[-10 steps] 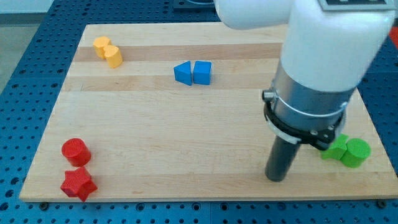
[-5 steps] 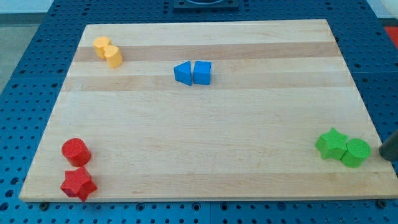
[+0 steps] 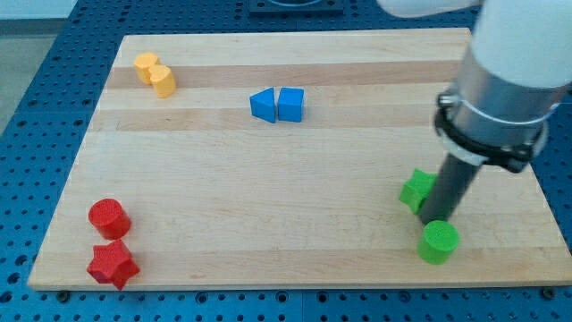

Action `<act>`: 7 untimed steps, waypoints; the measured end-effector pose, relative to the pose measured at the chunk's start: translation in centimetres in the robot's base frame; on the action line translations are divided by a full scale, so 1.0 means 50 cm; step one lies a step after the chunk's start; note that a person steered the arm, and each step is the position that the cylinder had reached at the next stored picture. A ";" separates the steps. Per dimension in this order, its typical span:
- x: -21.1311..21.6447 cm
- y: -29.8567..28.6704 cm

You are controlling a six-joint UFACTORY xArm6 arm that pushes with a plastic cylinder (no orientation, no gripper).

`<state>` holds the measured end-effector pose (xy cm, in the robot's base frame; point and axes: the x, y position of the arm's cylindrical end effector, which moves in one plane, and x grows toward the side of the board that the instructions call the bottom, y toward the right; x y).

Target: Separate the green star and green circle

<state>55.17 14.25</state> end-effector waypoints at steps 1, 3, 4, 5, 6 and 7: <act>-0.003 -0.050; -0.016 -0.018; -0.060 0.174; -0.059 0.212; 0.033 0.201; 0.047 0.200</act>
